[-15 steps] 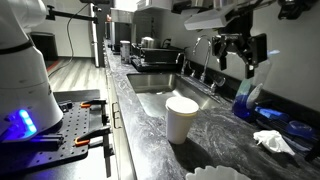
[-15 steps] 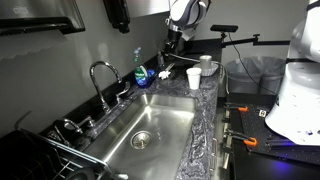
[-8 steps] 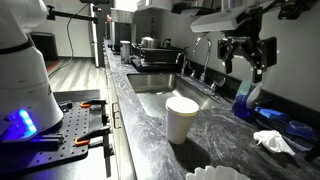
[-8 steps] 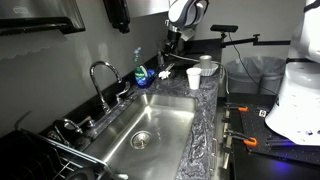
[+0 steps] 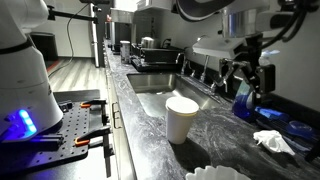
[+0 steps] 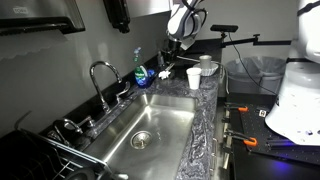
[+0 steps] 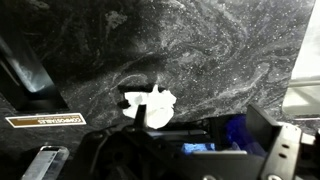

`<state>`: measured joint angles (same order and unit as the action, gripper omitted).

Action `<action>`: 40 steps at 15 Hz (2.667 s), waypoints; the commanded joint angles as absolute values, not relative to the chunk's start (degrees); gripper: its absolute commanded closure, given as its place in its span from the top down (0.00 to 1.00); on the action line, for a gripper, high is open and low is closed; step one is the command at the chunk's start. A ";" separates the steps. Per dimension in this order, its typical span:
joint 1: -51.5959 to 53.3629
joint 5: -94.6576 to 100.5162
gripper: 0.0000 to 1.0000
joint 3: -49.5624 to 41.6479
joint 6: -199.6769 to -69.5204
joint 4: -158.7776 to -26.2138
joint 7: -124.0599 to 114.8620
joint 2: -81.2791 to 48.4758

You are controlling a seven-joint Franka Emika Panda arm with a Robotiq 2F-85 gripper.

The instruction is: Pick up the paper and throw it in the bin

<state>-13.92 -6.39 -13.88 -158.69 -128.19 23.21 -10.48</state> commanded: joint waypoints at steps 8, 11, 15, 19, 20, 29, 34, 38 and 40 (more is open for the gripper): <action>-20.68 -6.93 1.00 -9.24 -168.79 -120.38 19.28 -22.58; -21.98 -6.80 1.00 -8.04 -168.84 -118.92 19.01 -24.40; -21.62 -5.93 1.00 -8.16 -168.01 -116.16 16.93 -27.10; -21.77 -5.26 1.00 -7.62 -166.99 -113.50 15.48 -29.37; -22.09 -5.42 1.00 -7.23 -166.80 -113.02 15.59 -29.80; -26.83 -7.07 1.00 -2.18 -165.22 -110.10 17.21 -32.52; -26.78 -6.34 1.00 -3.17 -165.09 -108.49 16.04 -34.55; -27.34 -6.78 1.00 -2.26 -165.56 -106.97 16.18 -35.91; -27.38 -6.65 0.72 -2.29 -165.70 -106.21 16.18 -36.45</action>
